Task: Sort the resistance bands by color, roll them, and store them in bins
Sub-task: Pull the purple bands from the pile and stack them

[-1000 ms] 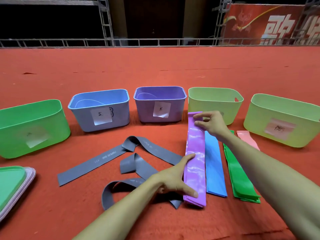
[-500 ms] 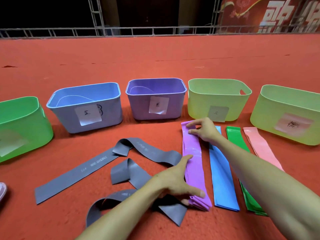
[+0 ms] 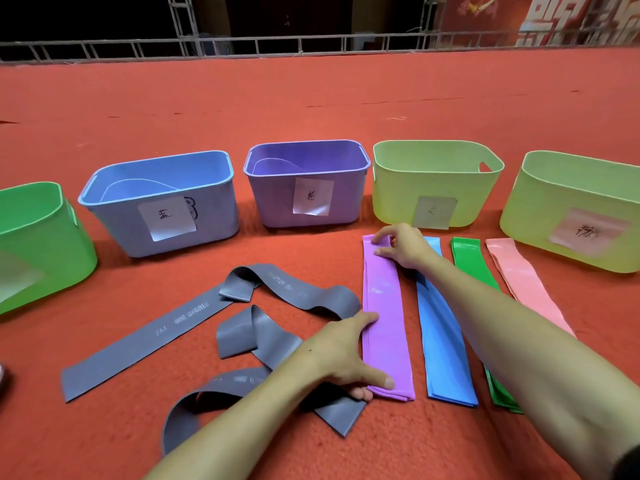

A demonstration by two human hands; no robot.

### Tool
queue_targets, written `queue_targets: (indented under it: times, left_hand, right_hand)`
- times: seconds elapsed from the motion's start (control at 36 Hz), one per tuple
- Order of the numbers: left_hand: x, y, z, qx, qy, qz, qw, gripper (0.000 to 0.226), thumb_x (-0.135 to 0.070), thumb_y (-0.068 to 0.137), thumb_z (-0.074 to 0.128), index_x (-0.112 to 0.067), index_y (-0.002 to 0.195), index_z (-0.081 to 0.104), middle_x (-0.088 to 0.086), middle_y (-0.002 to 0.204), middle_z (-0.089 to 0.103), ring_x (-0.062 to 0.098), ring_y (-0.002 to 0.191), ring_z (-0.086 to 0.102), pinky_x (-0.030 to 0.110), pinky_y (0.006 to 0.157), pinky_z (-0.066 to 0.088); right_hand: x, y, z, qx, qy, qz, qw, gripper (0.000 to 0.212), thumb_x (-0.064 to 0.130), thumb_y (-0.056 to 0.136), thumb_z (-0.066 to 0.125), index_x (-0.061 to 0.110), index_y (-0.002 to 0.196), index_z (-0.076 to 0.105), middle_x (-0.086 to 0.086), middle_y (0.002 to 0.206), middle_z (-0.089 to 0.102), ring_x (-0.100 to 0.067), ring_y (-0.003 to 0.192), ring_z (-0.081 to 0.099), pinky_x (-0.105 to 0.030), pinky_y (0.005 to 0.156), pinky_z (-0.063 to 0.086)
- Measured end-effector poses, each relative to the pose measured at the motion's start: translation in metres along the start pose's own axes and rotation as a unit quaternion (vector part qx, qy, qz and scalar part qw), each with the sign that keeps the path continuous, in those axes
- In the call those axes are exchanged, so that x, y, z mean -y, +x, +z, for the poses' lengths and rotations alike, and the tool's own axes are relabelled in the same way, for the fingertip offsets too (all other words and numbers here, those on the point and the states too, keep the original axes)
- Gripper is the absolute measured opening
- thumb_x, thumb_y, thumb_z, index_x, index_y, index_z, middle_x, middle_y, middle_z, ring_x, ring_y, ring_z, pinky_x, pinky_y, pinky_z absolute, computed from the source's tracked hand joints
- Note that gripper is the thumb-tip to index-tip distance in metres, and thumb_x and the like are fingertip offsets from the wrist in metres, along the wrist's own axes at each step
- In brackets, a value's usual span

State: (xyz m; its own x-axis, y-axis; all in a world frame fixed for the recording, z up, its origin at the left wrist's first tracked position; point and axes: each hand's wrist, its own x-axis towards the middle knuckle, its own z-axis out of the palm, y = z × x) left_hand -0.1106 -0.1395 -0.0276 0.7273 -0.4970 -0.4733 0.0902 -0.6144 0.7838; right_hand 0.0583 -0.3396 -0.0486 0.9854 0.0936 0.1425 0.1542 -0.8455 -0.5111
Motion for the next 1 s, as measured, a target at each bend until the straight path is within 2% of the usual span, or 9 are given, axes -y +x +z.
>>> queue_targets:
  times: [0.17, 0.25, 0.33, 0.42, 0.58, 0.75, 0.86, 0.94, 1.0]
  left_hand:
    - [-0.001, 0.000, 0.003, -0.017, 0.073, 0.012, 0.997, 0.100, -0.019, 0.076, 0.081, -0.027, 0.151, 0.015, 0.004, 0.069, 0.070, 0.012, 0.051, 0.064, 0.012, 0.055, 0.050]
    - [-0.001, 0.000, 0.003, -0.032, 0.105, 0.021, 0.994, 0.100, -0.022, 0.075, 0.082, -0.027, 0.151, 0.017, 0.006, 0.087, 0.074, 0.013, 0.052, 0.065, 0.011, 0.057, 0.050]
    - [-0.001, 0.000, 0.002, -0.056, 0.182, 0.051, 0.980, 0.102, -0.034, 0.073, 0.082, -0.022, 0.153, 0.020, 0.000, 0.141, 0.048, 0.017, 0.089, 0.071, 0.017, 0.085, 0.050]
    - [0.002, 0.001, 0.000, -0.081, 0.267, 0.069, 0.958, 0.109, -0.047, 0.068, 0.082, -0.022, 0.153, 0.019, 0.000, 0.162, 0.004, 0.017, 0.143, 0.029, 0.025, 0.114, 0.027]
    - [0.007, 0.005, 0.001, -0.092, 0.273, 0.065, 0.955, 0.112, -0.051, 0.066, 0.082, -0.023, 0.154, 0.017, 0.000, 0.163, 0.001, 0.017, 0.146, 0.020, 0.027, 0.116, 0.023]
    - [0.006, 0.004, 0.001, -0.095, 0.248, 0.060, 0.962, 0.112, -0.048, 0.065, 0.084, -0.027, 0.153, 0.018, -0.009, 0.162, 0.001, 0.015, 0.140, 0.034, 0.024, 0.110, 0.032]
    - [0.001, 0.001, 0.001, -0.087, 0.235, 0.053, 0.967, 0.110, -0.045, 0.066, 0.084, -0.026, 0.153, 0.019, -0.011, 0.161, 0.007, 0.007, 0.132, 0.042, 0.021, 0.103, 0.036]
    - [-0.002, 0.000, 0.002, -0.067, 0.207, 0.045, 0.975, 0.105, -0.039, 0.069, 0.084, -0.025, 0.152, 0.020, -0.012, 0.160, 0.005, -0.016, 0.068, 0.061, 0.020, 0.091, 0.048]
    - [0.001, 0.001, 0.002, -0.061, 0.186, 0.038, 0.980, 0.104, -0.036, 0.071, 0.083, -0.024, 0.152, 0.020, -0.014, 0.160, 0.003, -0.007, 0.048, 0.058, 0.015, 0.073, 0.052]
  right_hand:
    - [-0.002, 0.003, -0.002, 0.023, -0.016, -0.001, 1.000, 0.026, 0.019, 0.082, 0.075, 0.015, 0.107, 0.071, -0.002, 0.115, 0.068, -0.020, 0.098, 0.057, -0.023, 0.079, 0.037]
    - [-0.002, 0.005, -0.002, 0.032, -0.017, 0.000, 0.999, 0.031, 0.019, 0.081, 0.076, 0.014, 0.110, 0.069, -0.002, 0.117, 0.067, -0.021, 0.104, 0.058, -0.025, 0.088, 0.040]
    - [-0.003, 0.007, -0.001, 0.040, -0.018, 0.006, 0.999, 0.033, 0.021, 0.079, 0.077, 0.015, 0.110, 0.070, -0.003, 0.118, 0.067, -0.024, 0.114, 0.058, -0.037, 0.099, 0.043]
    - [-0.004, 0.010, -0.002, 0.056, -0.023, 0.006, 0.998, 0.034, 0.022, 0.080, 0.077, 0.014, 0.113, 0.069, -0.004, 0.120, 0.066, -0.025, 0.115, 0.057, -0.038, 0.100, 0.043]
    - [-0.007, 0.013, -0.005, 0.104, -0.021, 0.003, 0.994, 0.038, 0.023, 0.084, 0.072, 0.014, 0.120, 0.064, -0.004, 0.124, 0.062, -0.022, 0.113, 0.056, -0.033, 0.099, 0.042]
    - [-0.007, 0.016, -0.010, 0.138, -0.005, 0.023, 0.990, 0.047, 0.021, 0.083, 0.072, 0.014, 0.127, 0.058, 0.012, 0.076, 0.044, -0.011, 0.071, 0.046, -0.014, 0.061, 0.033]
    - [-0.007, 0.018, -0.008, 0.142, -0.031, 0.021, 0.989, 0.050, 0.027, 0.080, 0.074, 0.016, 0.126, 0.059, -0.001, 0.111, 0.059, -0.017, 0.091, 0.048, -0.025, 0.085, 0.038]
    - [-0.005, 0.018, -0.008, 0.146, -0.044, 0.024, 0.988, 0.051, 0.030, 0.080, 0.075, 0.019, 0.127, 0.059, -0.002, 0.133, 0.055, -0.022, 0.115, 0.052, -0.032, 0.103, 0.039]
    - [-0.004, 0.017, -0.007, 0.139, -0.050, 0.028, 0.989, 0.050, 0.031, 0.079, 0.075, 0.020, 0.126, 0.060, -0.001, 0.134, 0.055, -0.023, 0.120, 0.051, -0.034, 0.105, 0.038]
